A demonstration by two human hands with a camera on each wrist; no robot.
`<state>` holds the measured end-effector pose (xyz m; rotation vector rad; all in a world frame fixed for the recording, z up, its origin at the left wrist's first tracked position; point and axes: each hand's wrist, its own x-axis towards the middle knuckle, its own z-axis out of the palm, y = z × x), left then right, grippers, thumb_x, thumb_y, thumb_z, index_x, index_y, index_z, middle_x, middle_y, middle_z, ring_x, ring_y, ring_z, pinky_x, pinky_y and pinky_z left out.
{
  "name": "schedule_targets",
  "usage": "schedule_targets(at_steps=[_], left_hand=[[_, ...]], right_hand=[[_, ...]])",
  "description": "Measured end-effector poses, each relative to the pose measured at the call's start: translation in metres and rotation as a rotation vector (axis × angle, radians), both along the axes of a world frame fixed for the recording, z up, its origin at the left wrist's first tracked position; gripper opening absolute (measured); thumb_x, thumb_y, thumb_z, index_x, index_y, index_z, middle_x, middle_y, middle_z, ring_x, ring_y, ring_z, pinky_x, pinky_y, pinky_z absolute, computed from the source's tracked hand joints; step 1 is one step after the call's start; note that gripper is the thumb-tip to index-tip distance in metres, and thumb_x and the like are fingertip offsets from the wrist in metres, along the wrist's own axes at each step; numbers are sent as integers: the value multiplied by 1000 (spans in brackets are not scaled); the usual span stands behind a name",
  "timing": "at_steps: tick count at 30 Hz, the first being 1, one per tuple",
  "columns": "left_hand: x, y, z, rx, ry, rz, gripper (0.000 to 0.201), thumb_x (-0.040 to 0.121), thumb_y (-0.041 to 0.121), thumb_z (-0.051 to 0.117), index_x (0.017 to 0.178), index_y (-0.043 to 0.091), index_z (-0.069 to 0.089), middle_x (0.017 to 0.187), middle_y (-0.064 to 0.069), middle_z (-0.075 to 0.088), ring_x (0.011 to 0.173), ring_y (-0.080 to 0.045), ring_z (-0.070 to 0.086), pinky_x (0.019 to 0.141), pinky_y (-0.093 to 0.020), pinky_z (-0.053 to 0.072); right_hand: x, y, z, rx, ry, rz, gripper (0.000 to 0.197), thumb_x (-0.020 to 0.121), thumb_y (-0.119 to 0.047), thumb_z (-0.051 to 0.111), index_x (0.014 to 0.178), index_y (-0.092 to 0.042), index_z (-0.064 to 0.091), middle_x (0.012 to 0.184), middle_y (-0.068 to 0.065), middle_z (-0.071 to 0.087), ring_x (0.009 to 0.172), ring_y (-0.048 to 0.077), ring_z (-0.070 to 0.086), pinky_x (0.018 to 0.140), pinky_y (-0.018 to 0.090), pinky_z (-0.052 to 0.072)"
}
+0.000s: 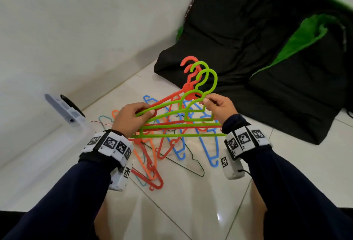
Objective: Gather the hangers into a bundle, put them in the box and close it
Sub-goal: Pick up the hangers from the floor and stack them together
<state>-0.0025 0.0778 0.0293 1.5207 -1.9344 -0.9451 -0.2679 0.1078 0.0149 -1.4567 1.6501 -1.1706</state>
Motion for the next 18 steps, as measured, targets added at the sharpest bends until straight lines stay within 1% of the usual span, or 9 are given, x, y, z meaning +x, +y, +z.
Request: schedule_targets(at_steps=[2, 4, 6, 8, 10, 11, 14, 16, 18], left_hand=[[-8, 3, 1, 25, 9, -51, 6, 77, 43, 59, 78, 38, 62, 76, 3, 69, 76, -19, 67, 74, -35, 51], [-13, 5, 1, 42, 24, -78, 13, 75, 48, 57, 78, 37, 63, 77, 5, 72, 76, -16, 70, 80, -37, 54], [-16, 8, -2, 50, 38, -80, 32, 66, 59, 59, 81, 31, 66, 77, 1, 73, 76, -17, 70, 81, -43, 55], [-18, 10, -3, 58, 20, -87, 38, 64, 60, 65, 84, 28, 66, 77, -1, 72, 77, -20, 70, 81, -45, 54], [-20, 11, -3, 62, -3, -92, 28, 71, 47, 70, 88, 24, 67, 78, -2, 72, 78, -20, 69, 82, -46, 53], [-20, 11, -3, 55, -6, -86, 27, 73, 43, 70, 90, 22, 67, 79, -3, 72, 78, -20, 69, 82, -46, 53], [-19, 10, -1, 14, -28, -74, 35, 71, 49, 66, 94, 22, 66, 82, -3, 72, 79, -20, 68, 81, -45, 53], [-18, 8, 2, -9, -53, -76, 36, 71, 49, 65, 95, 23, 66, 83, -2, 71, 81, -20, 67, 81, -43, 53], [-15, 6, 5, -18, -54, -76, 36, 69, 51, 63, 94, 24, 66, 81, 1, 69, 80, -19, 65, 80, -42, 53]], right_hand=[[6, -1, -3, -11, -19, -63, 18, 90, -8, 53, 100, 0, 66, 89, 8, 63, 83, 16, 59, 84, 32, 48], [8, -1, -3, -3, -8, -104, 21, 91, -10, 53, 105, 0, 66, 92, 6, 64, 89, 17, 60, 86, 29, 48], [7, 0, -2, 3, 14, -128, 22, 90, -12, 54, 105, -2, 66, 92, 4, 64, 89, 16, 60, 83, 25, 46], [8, 1, -1, -3, -9, -170, 20, 88, -12, 57, 103, -3, 68, 90, 3, 65, 88, 18, 62, 82, 25, 47], [10, 2, 0, -16, -48, -233, 19, 85, -13, 63, 100, -5, 70, 88, 3, 67, 85, 16, 63, 79, 22, 49], [11, 2, -1, -20, -59, -259, 19, 83, -14, 66, 99, -7, 71, 87, 2, 68, 82, 13, 63, 75, 17, 50], [15, 2, -1, -16, -42, -312, 26, 76, -21, 74, 99, -10, 72, 87, -2, 68, 73, -1, 60, 61, -3, 46], [18, 2, -1, -29, -34, -351, 30, 73, -22, 77, 99, -10, 72, 87, -4, 67, 70, -4, 57, 59, -1, 46], [21, 2, -1, -46, -26, -380, 31, 71, -23, 78, 98, -11, 72, 87, -4, 67, 71, -4, 57, 62, 3, 46]])
